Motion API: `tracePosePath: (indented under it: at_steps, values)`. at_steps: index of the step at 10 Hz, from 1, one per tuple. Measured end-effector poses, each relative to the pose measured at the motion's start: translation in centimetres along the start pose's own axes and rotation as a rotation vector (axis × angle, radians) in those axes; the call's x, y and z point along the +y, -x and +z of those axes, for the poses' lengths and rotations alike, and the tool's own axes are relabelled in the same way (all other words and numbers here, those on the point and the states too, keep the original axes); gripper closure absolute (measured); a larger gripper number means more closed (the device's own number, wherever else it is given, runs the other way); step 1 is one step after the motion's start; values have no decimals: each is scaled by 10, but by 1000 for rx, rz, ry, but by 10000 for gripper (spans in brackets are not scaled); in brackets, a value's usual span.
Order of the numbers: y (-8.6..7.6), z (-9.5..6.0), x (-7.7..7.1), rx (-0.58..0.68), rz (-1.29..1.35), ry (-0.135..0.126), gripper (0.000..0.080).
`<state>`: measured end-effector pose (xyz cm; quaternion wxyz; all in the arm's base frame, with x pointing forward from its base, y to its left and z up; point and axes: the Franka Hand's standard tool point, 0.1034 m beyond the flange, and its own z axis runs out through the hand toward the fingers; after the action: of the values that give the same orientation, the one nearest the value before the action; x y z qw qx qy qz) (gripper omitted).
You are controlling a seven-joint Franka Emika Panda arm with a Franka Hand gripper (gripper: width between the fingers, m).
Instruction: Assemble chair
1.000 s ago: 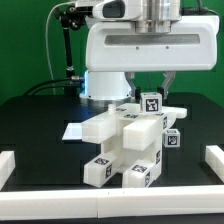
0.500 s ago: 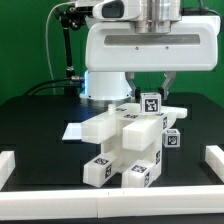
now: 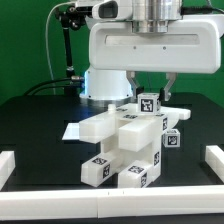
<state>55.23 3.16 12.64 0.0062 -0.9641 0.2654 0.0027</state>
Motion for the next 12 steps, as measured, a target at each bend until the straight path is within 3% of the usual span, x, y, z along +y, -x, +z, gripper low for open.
tracePosePath:
  at_steps: [3,4,5,6,7,10,12]
  values:
    - [0,0,-3,4,179,-5,518]
    - [0,0,-3,4,172,-5,461]
    - [0,0,-3,4,172,-5,324]
    - [0,0,-3,4,172,-5,324]
    - [0,0,-3,4,169,-5,190]
    - [-1,-6,1,21,-254,3,152]
    - [-1,-12,5,27,-350,-16,151]
